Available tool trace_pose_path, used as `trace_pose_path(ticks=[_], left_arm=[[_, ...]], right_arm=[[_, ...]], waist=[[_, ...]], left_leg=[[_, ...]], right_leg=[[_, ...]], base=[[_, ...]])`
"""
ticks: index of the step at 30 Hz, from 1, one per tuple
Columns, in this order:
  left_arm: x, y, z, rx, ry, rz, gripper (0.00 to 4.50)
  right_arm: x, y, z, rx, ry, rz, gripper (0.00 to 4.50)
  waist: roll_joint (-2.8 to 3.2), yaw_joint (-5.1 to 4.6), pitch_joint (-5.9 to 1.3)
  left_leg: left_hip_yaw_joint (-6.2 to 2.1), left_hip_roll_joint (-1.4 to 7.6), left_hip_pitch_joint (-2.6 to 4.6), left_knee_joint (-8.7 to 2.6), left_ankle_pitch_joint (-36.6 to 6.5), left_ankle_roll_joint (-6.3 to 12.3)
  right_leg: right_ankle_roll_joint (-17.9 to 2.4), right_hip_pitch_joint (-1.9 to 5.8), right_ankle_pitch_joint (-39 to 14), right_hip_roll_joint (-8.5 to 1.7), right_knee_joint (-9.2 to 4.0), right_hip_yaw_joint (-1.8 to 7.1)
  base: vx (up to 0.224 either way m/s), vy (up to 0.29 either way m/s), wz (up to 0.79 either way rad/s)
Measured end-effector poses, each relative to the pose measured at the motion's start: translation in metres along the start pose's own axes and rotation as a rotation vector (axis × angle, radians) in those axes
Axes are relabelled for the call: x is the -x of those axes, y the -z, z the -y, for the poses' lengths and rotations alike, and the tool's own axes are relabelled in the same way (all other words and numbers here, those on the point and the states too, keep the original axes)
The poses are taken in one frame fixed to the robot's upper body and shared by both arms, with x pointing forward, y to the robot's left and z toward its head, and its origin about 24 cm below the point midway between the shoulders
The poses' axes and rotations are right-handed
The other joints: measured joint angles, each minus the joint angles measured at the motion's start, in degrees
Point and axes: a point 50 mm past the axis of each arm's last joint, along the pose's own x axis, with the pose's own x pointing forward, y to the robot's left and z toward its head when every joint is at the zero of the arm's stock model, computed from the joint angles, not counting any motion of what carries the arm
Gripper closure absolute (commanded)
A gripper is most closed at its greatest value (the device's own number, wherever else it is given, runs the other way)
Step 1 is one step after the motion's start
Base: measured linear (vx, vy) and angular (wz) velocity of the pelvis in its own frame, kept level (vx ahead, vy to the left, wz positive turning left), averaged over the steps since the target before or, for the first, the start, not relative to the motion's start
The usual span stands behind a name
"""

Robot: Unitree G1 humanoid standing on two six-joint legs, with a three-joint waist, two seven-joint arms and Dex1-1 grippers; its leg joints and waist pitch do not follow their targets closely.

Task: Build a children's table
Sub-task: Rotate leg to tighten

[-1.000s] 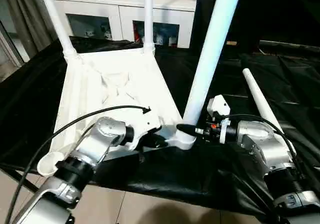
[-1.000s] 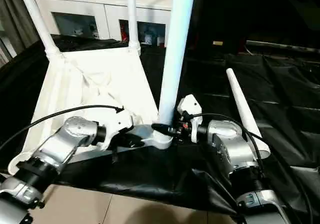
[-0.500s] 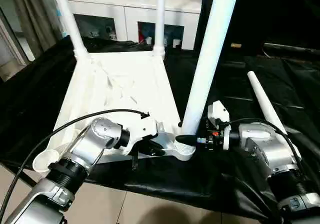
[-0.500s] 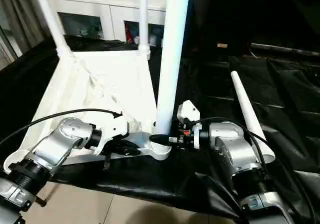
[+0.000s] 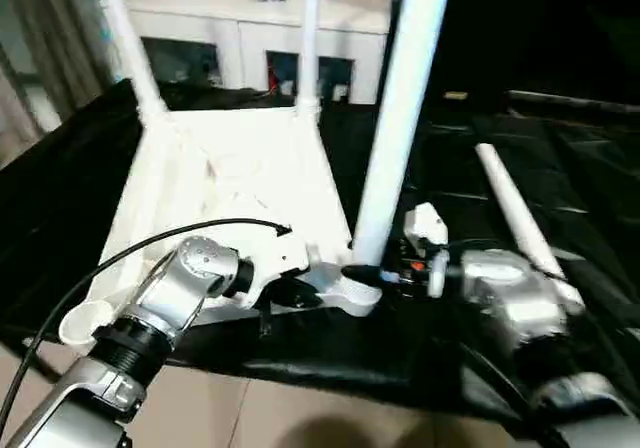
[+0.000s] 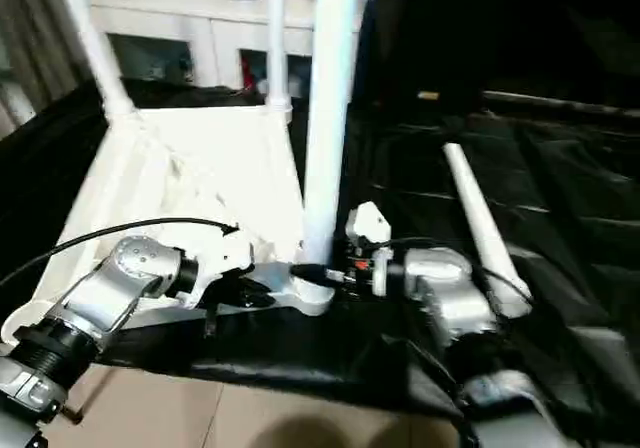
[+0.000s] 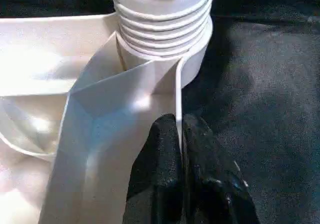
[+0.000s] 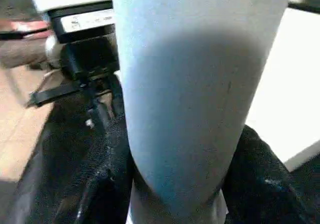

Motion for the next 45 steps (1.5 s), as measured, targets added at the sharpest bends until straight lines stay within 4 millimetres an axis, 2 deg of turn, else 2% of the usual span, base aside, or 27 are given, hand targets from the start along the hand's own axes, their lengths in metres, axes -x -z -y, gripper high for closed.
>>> trace_pose_path(ticks=[1, 2, 3, 4, 5, 6, 7, 8, 9, 11, 16, 19, 25, 29, 35, 36, 38, 40, 45], left_arm=[[-0.001, 0.002, -0.002, 0.026, -0.033, -0.001, 4.5], [-0.003, 0.001, -0.006, 0.045, -0.068, -0.006, 4.5], [-0.008, -0.004, -0.01, 0.062, -0.102, -0.011, 4.5], [-0.011, -0.005, -0.012, 0.08, -0.136, -0.007, 4.5], [-0.011, -0.006, -0.014, 0.094, -0.172, 0.008, 4.5], [-0.014, -0.008, -0.015, 0.113, -0.192, 0.014, 4.5], [-0.017, -0.01, -0.015, 0.128, -0.204, 0.024, 4.5], [-0.02, -0.012, -0.016, 0.155, -0.23, 0.032, 4.5], [-0.025, -0.016, -0.019, 0.2, -0.275, 0.046, 4.5], [-0.031, -0.022, -0.021, 0.254, -0.337, 0.054, 4.5], [-0.044, -0.033, -0.022, 0.328, -0.438, 0.06, 4.5], [-0.049, -0.038, -0.022, 0.339, -0.497, 0.065, 4.5], [-0.045, -0.038, -0.025, 0.325, -0.517, 0.065, 4.5], [-0.042, -0.038, -0.026, 0.317, -0.526, 0.065, 4.5], [-0.042, -0.038, -0.026, 0.315, -0.526, 0.065, 4.5], [-0.042, -0.038, -0.026, 0.315, -0.526, 0.066, 4.5], [-0.042, -0.038, -0.026, 0.313, -0.525, 0.067, 4.5], [-0.041, -0.038, -0.026, 0.307, -0.523, 0.067, 4.5], [-0.037, -0.037, -0.028, 0.278, -0.512, 0.068, 4.5]], right_arm=[[-0.005, 0.001, 0.003, -0.009, 0.052, 0.007, 2.59], [-0.009, 0.002, 0.006, -0.014, 0.113, 0.011, 2.59], [-0.009, 0.002, 0.009, -0.015, 0.187, 0.022, 2.59], [-0.008, 0.001, 0.013, -0.021, 0.241, 0.03, 2.6], [-0.011, -0.001, 0.016, -0.014, 0.277, 0.026, 2.6], [-0.014, -0.004, 0.018, -0.012, 0.319, 0.027, 2.6], [-0.016, -0.006, 0.02, -0.01, 0.357, 0.033, 2.6], [-0.019, -0.007, 0.022, -0.023, 0.415, 0.043, 2.6], [-0.025, -0.01, 0.026, -0.036, 0.49, 0.047, 2.6], [-0.032, -0.012, 0.031, -0.056, 0.583, 0.037, 2.6], [-0.045, -0.021, 0.037, -0.08, 0.73, 0.037, 2.6], [-0.056, -0.027, 0.039, -0.102, 0.799, 0.026, 2.6], [-0.061, -0.032, 0.039, -0.093, 0.81, 0.024, 2.6], [-0.063, -0.035, 0.039, -0.087, 0.792, 0.025, 2.6], [-0.063, -0.035, 0.04, -0.091, 0.768, 0.025, 2.6], [-0.063, -0.035, 0.04, -0.095, 0.765, 0.027, 2.25], [-0.061, -0.035, 0.04, -0.108, 0.751, 0.037, 1.9], [-0.059, -0.03, 0.04, -0.137, 0.736, 0.028, 1.88], [-0.054, -0.029, 0.042, -0.169, 0.672, 0.04, 1.4]], waist=[[0.88, -0.75, 0.4], [1.41, -0.49, 0.77], [0.39, -0.17, 0.74], [-1.01, 0.8, 0.39], [-2.14, 1.4, 0.14], [-1.66, 2.05, -0.12], [-1.02, 2.46, -0.45], [-0.24, 2.43, -0.69], [-0.24, 2.1, -0.76], [-0.39, 1.79, -0.7], [-0.11, 1.57, -0.58], [-0.55, 1.22, -0.54], [-0.92, 1.05, -0.74], [-0.93, 1.08, -0.74], [-0.92, 1.12, -0.74], [-0.92, 1.15, -0.74], [-0.92, 1.22, -0.73], [-0.97, 1.29, -0.69], [-1.04, 1.38, -0.61]], left_leg=[[-0.74, 0.23, 0.15, -0.06, -0.01, 0.0], [-0.83, 0.61, -0.16, -0.38, -0.01, -0.01], [0.07, 0.56, -0.25, -0.26, 0.0, -0.01], [1.55, 0.25, -0.23, -0.3, 0.02, -0.03], [1.69, -0.04, 0.14, 0.19, -0.05, -0.12], [0.64, -0.34, -0.41, 0.93, -1.34, 0.24], [-0.18, -0.43, -0.97, 0.85, -0.99, -0.28], [-0.84, -0.37, -1.33, 0.72, -0.12, -1.0], [-1.15, -0.16, -1.74, 0.58, 0.94, -1.32], [-1.1, -0.14, -1.78, 0.36, 0.92, -1.3], [-0.72, -0.17, -1.75, -0.78, 0.91, -1.28], [-0.54, -0.15, -1.81, -0.86, 0.92, -1.27], [-0.21, -0.06, -1.73, -1.23, 0.92, -1.25], [0.2, -0.05, -1.72, -1.42, 0.9, -1.22], [0.31, 0.1, -1.72, -1.45, 0.89, -1.21], [0.32, 0.1, -1.72, -1.46, 0.89, -1.21], [0.34, 0.11, -1.73, -1.47, 0.89, -1.21], [0.35, 0.12, -1.75, -1.48, 0.89, -1.21], [0.38, 0.18, -1.78, -1.49, 0.9, -1.2]], right_leg=[[-0.01, 1.01, -0.02, -0.11, -1.05, -1.36], [-0.48, 1.77, -0.72, -0.09, 0.08, -1.87], [-2.24, 1.72, -3.58, -0.23, 5.31, -0.2], [-1.4, 2.52, -5.93, -0.29, 7.48, 2.44], [0.81, 1.5, -7.18, -0.3, 8.03, 3.65], [0.79, 0.89, -7.18, -0.39, 7.84, 3.37], [0.72, 0.55, -7.13, -0.35, 7.71, 2.54], [0.38, 0.33, -6.69, -0.11, 7.42, 1.97], [0.07, 0.19, -4.88, 0.33, 6.66, 1.92], [-0.3, -0.16, -4.48, 0.5, 6.27, 2.02], [-0.24, -0.11, -3.79, 0.57, 4.72, 2.12], [-0.17, -0.14, -3.53, 0.6, 4.43, 2.24], [-0.43, -0.15, -3.24, 0.8, 3.9, 2.48], [-0.42, -0.29, -3.25, 0.83, 3.76, 2.62], [-0.43, -0.38, -3.25, 0.84, 3.75, 2.71], [-0.43, -0.39, -3.25, 0.84, 3.75, 2.71], [-0.43, -0.41, -3.25, 0.84, 3.75, 2.72], [-0.43, -0.44, -3.25, 0.85, 3.75, 2.72], [-0.43, -0.62, -3.25, 0.89, 3.75, 2.72]], base=[[-0.094, 0.037, -0.14], [-0.052, 0.018, -0.04], [-0.122, 0.006, 0.01], [-0.031, -0.075, -0.01], [-0.075, -0.089, -0.27], [-0.005, -0.077, -0.31], [0.005, -0.004, -0.49], [0.049, 0.009, -0.23], [0.02, 0.006, -0.29], [-0.026, -0.001, -0.05], [0.0, 0.0, 0.0], [0.0, 0.0, 0.0], [0.025, 0.003, -0.02], [0.0, 0.0, 0.0], [0.0, 0.0, 0.0], [0.0, 0.0, 0.0], [0.0, 0.0, 0.0], [0.0, 0.0, 0.0], [0.0, 0.0, 0.0]])
